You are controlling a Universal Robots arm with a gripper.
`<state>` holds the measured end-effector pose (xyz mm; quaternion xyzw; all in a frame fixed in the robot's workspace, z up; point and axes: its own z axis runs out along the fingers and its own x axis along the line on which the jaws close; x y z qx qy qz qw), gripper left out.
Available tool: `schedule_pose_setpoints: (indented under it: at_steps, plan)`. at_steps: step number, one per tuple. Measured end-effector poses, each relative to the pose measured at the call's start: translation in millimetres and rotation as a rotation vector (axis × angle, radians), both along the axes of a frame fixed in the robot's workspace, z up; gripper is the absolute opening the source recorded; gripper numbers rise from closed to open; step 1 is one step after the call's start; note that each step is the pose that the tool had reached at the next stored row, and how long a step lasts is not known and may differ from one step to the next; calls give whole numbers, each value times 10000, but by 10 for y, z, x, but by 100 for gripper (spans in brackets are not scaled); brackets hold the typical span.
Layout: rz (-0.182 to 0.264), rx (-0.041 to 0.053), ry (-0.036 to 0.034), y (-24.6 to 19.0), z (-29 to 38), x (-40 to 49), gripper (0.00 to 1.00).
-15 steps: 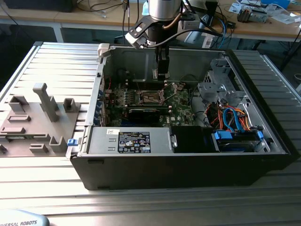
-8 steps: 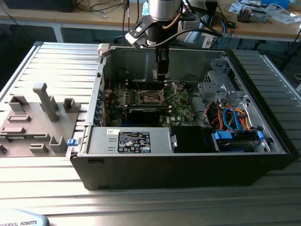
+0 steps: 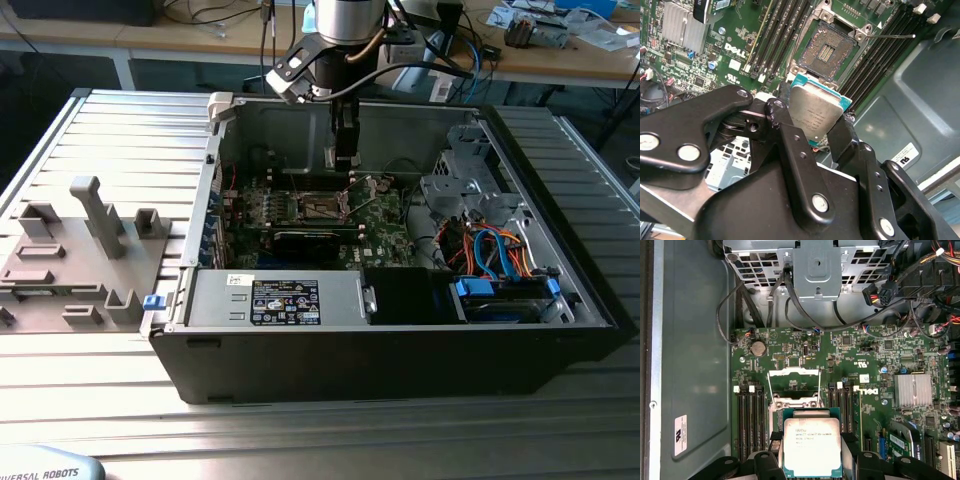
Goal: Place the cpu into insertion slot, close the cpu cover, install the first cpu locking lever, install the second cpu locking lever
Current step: 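Place the cpu into insertion slot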
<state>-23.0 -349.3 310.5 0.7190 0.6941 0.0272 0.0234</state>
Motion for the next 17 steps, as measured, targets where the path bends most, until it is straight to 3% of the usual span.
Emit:
schedule_pose_setpoints:
  at_steps: [17]
  plan:
    - [-88, -3, 0, 0, -10, 0, 54]
